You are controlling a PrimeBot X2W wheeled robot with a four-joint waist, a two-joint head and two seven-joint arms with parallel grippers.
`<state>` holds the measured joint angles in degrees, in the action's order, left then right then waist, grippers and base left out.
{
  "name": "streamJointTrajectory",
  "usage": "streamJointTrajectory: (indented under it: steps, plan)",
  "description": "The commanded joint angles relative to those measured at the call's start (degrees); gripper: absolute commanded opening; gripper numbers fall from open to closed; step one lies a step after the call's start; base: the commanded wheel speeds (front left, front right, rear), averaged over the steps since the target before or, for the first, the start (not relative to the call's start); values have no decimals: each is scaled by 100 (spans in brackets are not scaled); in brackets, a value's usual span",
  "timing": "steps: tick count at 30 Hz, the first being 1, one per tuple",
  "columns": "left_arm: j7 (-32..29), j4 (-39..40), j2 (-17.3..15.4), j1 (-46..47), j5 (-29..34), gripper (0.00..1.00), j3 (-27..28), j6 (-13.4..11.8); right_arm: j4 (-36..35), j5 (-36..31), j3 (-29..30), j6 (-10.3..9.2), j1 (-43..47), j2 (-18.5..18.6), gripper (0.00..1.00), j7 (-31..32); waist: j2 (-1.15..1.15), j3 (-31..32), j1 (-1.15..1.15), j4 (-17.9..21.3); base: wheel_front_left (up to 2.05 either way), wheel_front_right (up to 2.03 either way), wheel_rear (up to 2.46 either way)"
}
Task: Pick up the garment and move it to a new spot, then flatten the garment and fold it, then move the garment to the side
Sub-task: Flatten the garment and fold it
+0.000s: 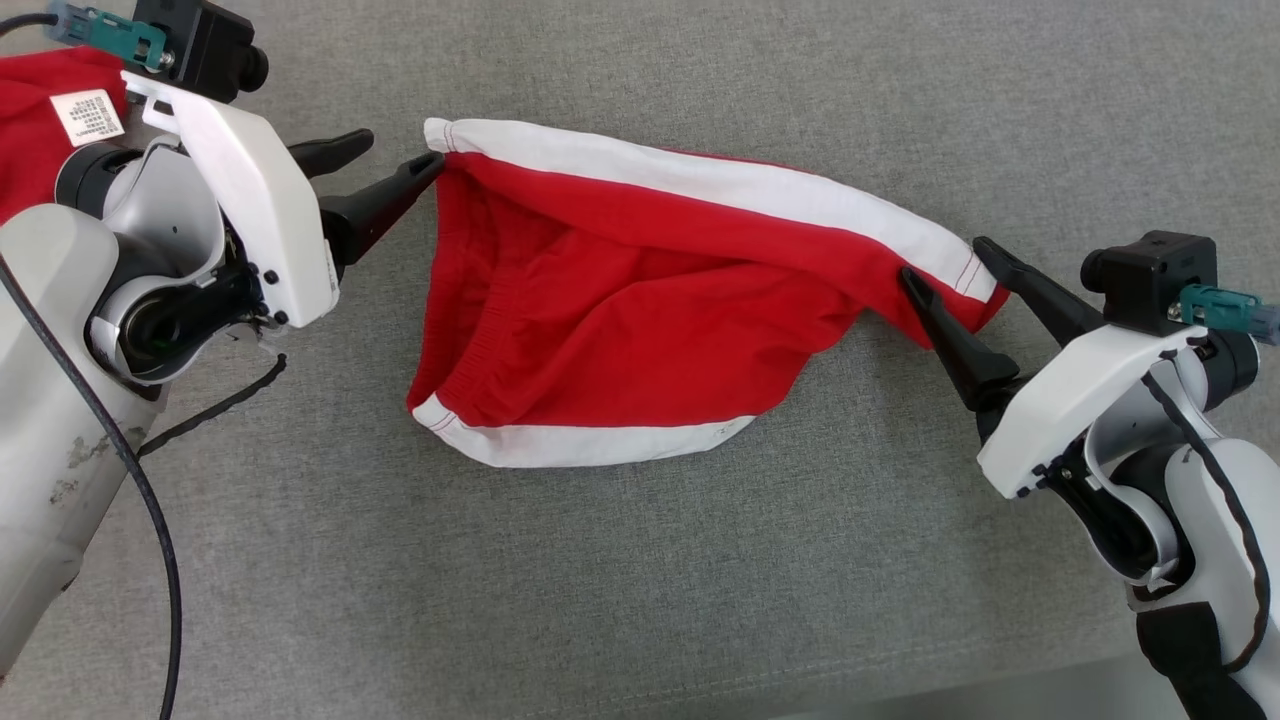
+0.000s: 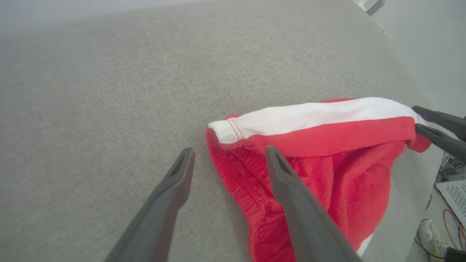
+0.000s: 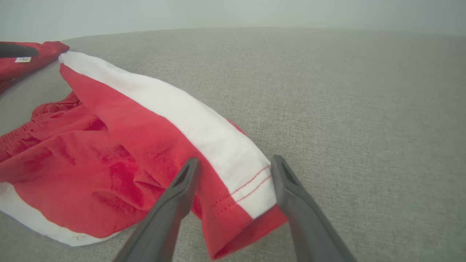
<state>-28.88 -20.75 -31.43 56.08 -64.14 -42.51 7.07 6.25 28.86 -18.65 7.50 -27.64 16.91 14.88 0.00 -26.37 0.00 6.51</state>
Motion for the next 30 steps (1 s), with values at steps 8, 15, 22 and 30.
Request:
streamJointTrajectory:
  steps: [8,15,22,30]
  plan:
    - [-83,-106,-235,465,-348,100,116,40,-371,186,53,-1,80,-55,100,407,0,-245,0,179,0,0,0]
    - [-123,-415,-355,585,-676,100,101,41,-396,280,-42,-1,61,-163,100,558,0,-417,0,302,0,0,0]
    - [-126,-431,-449,702,-895,100,14,41,-379,300,-82,-1,11,-187,100,517,0,-542,0,342,0,0,0]
    - [-161,-104,-522,776,-1247,0,-135,41,-353,303,-116,-1,-45,-204,0,392,0,-591,0,337,0,0,0]
